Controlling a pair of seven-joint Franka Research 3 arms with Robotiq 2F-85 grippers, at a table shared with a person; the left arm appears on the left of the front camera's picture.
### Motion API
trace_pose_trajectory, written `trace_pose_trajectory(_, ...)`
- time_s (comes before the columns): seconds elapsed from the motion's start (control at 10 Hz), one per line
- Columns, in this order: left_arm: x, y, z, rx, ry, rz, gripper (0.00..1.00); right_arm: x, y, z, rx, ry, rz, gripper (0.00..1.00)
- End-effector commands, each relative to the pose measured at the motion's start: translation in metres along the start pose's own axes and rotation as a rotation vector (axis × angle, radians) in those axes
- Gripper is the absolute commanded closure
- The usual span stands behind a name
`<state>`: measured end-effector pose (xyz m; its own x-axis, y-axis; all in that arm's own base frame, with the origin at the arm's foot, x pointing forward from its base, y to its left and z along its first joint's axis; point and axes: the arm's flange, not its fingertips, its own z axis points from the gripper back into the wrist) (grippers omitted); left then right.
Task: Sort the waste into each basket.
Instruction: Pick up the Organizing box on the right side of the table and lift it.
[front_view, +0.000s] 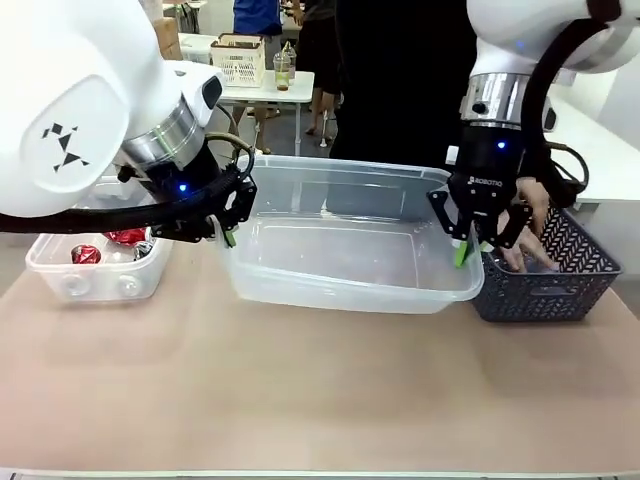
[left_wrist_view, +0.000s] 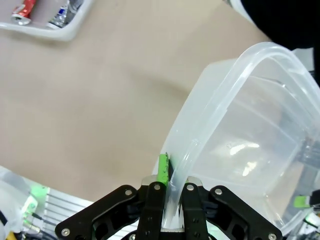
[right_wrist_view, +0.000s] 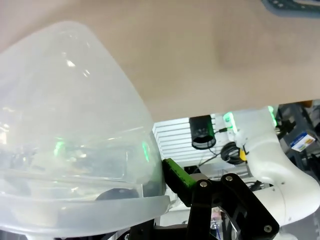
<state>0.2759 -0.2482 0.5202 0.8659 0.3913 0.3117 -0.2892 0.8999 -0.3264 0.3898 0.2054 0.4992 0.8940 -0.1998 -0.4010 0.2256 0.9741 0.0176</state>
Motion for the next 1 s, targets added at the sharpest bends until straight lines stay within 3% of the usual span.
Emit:
trace_pose_trajectory(0.0, 0.022, 0.008, -0.012, 0.021, -0.019, 0.111, 1.0, 0.015, 0.013, -0.008, -0.035, 0.035, -0.088, 1.0)
trace_pose_trajectory(0.6, 0.046, 0.02, -0.082, 0.127, 0.126, 0.197, 1.0, 0.058, 0.019, -0.058, -0.094, 0.001, -0.054, 1.0)
trace_pose_trajectory(0.7, 0.047, 0.018, -0.081, 0.117, 0.128, 0.232, 1.0, 0.059, 0.028, -0.053, -0.034, 0.039, -0.016, 1.0)
trace_pose_trajectory(0.8, 0.029, 0.019, -0.086, 0.114, 0.17, 0.091, 1.0, 0.059, 0.028, -0.053, -0.034, 0.039, -0.016, 1.0)
trace_pose_trajectory(0.9, 0.029, 0.019, -0.086, 0.114, 0.17, 0.091, 1.0, 0.059, 0.028, -0.053, -0.034, 0.039, -0.016, 1.0)
